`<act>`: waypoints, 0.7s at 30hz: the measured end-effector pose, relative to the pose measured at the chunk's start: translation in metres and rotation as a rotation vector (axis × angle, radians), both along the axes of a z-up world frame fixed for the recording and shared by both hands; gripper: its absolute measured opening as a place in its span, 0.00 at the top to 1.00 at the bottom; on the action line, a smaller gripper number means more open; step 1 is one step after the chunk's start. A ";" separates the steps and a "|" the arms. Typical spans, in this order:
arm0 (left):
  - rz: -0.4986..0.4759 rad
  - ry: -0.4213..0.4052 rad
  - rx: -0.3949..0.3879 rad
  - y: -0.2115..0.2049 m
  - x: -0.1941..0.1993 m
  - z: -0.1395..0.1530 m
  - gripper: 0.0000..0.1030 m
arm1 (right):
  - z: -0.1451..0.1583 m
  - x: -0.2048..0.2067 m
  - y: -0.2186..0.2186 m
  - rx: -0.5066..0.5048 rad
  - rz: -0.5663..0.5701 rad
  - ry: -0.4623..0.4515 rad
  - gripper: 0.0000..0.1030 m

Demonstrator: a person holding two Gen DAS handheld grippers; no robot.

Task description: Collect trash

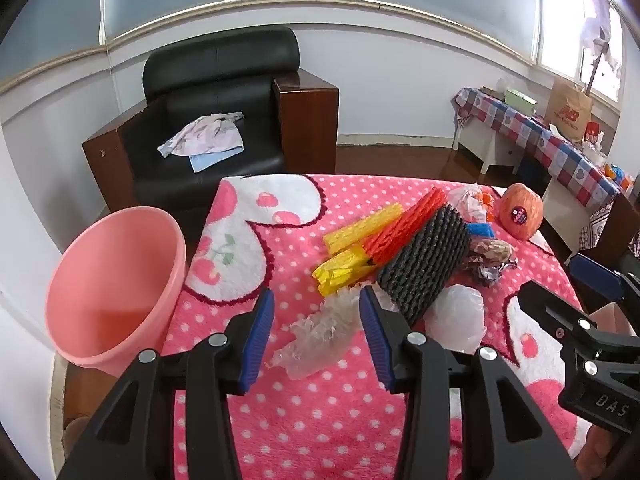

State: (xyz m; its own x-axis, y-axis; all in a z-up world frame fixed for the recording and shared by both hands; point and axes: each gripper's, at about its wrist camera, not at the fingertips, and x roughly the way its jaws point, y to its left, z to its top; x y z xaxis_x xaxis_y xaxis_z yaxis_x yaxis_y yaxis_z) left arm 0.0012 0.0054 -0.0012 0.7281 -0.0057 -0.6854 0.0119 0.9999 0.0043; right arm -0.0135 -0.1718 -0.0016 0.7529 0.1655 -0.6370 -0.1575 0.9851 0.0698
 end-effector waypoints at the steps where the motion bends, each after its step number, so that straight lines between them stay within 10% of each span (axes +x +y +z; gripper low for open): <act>1: 0.001 0.003 0.000 0.000 0.001 -0.002 0.57 | -0.001 0.000 0.000 0.000 0.000 0.001 0.17; 21: 0.004 0.022 0.004 0.000 0.005 -0.012 0.57 | -0.008 -0.001 0.000 0.012 0.001 0.003 0.17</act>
State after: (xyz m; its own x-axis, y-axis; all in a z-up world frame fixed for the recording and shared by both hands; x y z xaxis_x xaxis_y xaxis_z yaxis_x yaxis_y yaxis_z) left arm 0.0063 0.0053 -0.0129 0.7131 0.0000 -0.7010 0.0076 0.9999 0.0077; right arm -0.0146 -0.1717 -0.0099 0.7509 0.1740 -0.6371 -0.1587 0.9839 0.0817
